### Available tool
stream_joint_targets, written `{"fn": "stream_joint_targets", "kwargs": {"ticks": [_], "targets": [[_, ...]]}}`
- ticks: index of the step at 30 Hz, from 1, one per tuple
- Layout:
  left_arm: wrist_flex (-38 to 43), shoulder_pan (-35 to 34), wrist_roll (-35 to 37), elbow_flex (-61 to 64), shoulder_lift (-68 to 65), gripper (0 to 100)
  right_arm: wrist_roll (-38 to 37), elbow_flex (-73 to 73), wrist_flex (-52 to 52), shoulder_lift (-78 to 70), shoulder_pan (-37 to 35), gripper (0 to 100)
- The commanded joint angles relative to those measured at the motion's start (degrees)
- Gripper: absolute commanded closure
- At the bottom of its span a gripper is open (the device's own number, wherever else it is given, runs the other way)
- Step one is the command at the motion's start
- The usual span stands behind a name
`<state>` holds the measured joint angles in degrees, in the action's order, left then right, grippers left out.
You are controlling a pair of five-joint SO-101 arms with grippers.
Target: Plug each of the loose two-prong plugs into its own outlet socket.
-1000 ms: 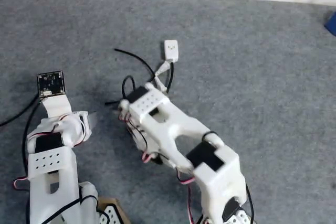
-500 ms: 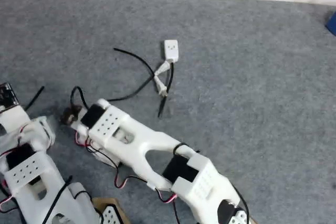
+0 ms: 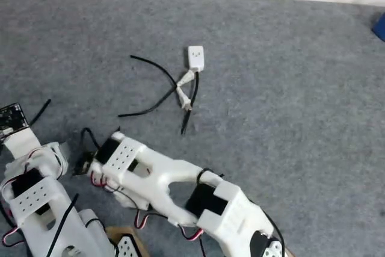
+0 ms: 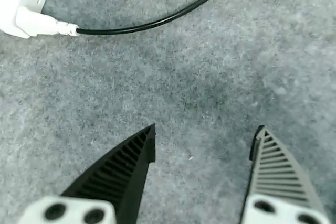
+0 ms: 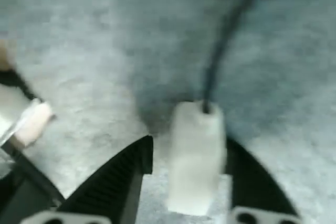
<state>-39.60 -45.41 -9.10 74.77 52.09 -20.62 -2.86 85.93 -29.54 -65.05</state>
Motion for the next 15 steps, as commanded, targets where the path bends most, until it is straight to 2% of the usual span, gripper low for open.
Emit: {"fn": "stream_joint_targets", "kwargs": {"ticks": [1, 7, 15], "targets": [[1.14, 3.3, -0.62, 0.22, 0.84, 70, -3.69, -0.75, -0.92, 0.84, 3.3, 63.8], [3.69, 7.69, -2.55, 3.12, 0.84, 70, -4.31, -7.16, 1.89, 2.95, 10.24, 63.4], [3.87, 8.04, -2.81, 3.3, 0.84, 70, -4.31, -7.16, 5.14, 10.77, 10.42, 63.4]]}}
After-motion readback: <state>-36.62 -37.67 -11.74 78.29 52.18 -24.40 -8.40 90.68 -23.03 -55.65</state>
